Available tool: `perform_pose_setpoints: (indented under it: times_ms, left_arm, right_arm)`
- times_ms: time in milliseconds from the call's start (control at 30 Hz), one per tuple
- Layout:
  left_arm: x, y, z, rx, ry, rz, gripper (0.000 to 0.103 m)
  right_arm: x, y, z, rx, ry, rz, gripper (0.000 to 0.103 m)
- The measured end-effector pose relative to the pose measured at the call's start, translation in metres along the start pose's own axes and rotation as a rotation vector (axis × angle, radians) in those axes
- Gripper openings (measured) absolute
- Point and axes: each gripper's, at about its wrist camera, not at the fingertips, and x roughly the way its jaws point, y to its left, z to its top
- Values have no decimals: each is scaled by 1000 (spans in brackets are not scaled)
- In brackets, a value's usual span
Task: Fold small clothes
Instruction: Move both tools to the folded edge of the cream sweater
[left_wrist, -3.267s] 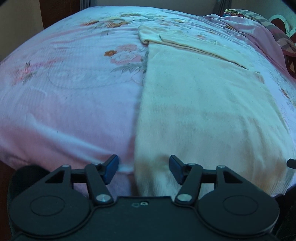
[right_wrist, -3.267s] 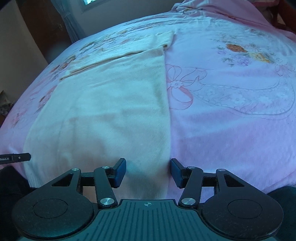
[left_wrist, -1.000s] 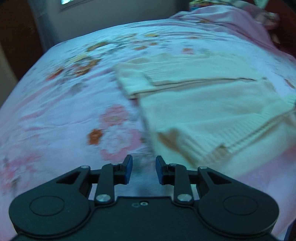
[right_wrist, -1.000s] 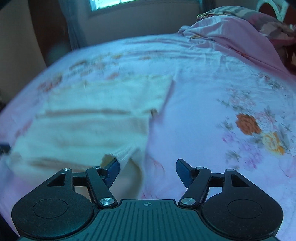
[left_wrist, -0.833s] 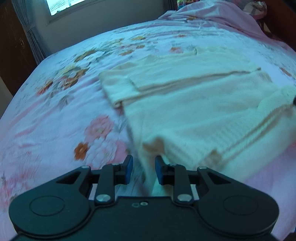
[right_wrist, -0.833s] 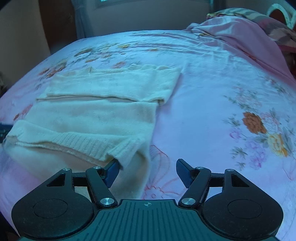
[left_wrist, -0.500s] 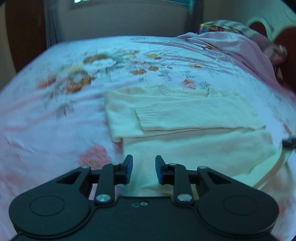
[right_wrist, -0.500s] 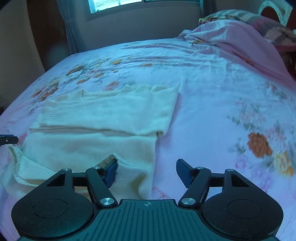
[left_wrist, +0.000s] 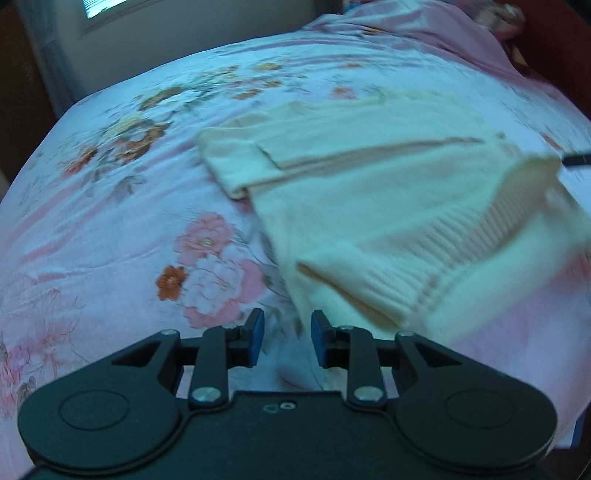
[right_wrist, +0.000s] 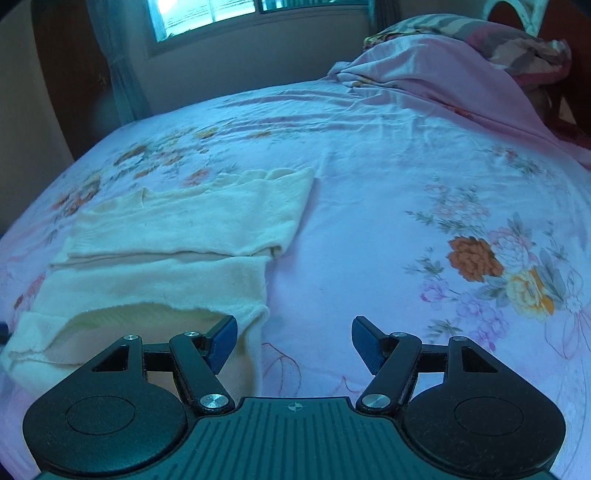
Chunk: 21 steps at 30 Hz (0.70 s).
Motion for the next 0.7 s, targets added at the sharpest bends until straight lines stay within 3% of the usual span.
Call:
perform_pose_setpoints:
  times_ms: [300, 367, 533, 700]
  left_arm:
    - [16, -28, 21, 53, -35, -4, 25]
    - [18, -24, 30, -2, -47, -16, 26]
    - [21, 22, 53, -338, -94, -3, 27]
    - [15, 30, 47, -276, -69, 16, 29]
  right_arm:
    - [17, 20, -16, -138, 66, -5, 68]
    - [26, 28, -12, -155, 64, 6, 68]
    - [48, 36, 8, -133, 47, 8, 68]
    - [45, 32, 15, -106, 33, 27, 68]
